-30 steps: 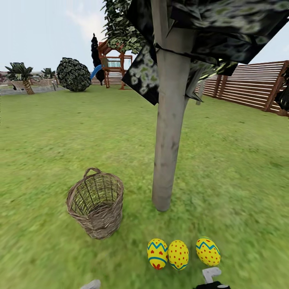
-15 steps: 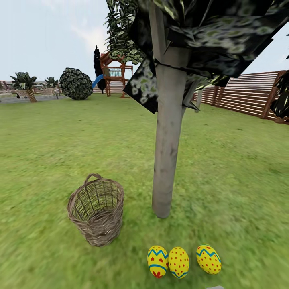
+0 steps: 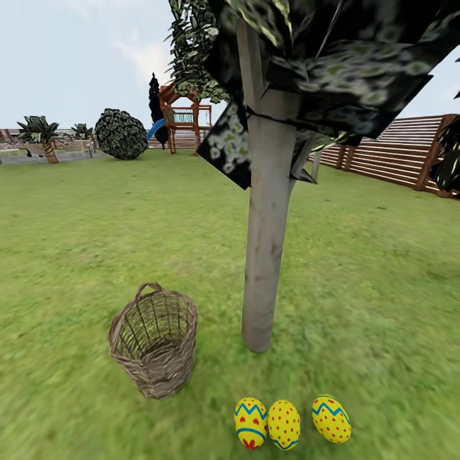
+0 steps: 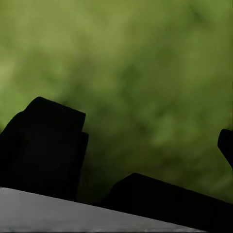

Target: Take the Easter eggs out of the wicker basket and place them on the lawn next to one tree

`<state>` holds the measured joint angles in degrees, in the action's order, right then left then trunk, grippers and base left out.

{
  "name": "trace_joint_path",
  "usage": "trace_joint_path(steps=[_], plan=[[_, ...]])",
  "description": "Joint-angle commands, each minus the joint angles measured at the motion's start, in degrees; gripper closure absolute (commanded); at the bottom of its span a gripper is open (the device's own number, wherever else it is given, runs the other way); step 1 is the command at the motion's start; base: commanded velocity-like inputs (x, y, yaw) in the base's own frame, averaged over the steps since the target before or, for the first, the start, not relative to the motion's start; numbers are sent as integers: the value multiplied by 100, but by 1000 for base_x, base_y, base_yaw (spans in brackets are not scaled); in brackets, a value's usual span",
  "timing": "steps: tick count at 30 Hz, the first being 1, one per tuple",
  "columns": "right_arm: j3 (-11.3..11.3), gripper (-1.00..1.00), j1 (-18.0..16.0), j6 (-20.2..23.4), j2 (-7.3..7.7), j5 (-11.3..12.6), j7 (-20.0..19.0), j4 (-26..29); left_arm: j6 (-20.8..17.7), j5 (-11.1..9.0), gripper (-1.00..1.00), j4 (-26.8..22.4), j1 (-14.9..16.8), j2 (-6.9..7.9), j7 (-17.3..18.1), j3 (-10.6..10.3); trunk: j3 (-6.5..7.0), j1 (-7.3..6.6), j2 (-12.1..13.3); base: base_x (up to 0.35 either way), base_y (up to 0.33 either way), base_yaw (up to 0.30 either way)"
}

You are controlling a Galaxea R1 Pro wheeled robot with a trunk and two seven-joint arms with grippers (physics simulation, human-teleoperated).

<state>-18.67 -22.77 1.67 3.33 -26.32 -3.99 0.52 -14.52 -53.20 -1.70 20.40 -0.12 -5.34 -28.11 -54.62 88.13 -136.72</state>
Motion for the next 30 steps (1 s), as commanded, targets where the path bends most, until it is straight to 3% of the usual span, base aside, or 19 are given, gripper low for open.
trace_joint_path(steps=[1, 14, 20, 30], plan=[[-49, -100, 3, 18, 1, -49, -23, -16, -25, -60, -100, 18, -5, -1, -37, -46, 14, -24, 40, 0, 0, 0], [-42, -100, 148, 24, -14, -71, -23, -41, 472, -51, -100, 206, -263, -4, -37, -54, 247, -309, 561, 0, 0, 0], [-48, -100, 150, 26, -24, -38, -23, -43, 1023, -57, -100, 437, -308, -3, -37, -54, 353, -441, 802, 0, 0, 1], [-49, -100, 150, 27, -33, -14, -24, -43, 1085, -50, -100, 478, -402, 2, -37, -54, 450, -661, 1203, 0, 0, 1]])
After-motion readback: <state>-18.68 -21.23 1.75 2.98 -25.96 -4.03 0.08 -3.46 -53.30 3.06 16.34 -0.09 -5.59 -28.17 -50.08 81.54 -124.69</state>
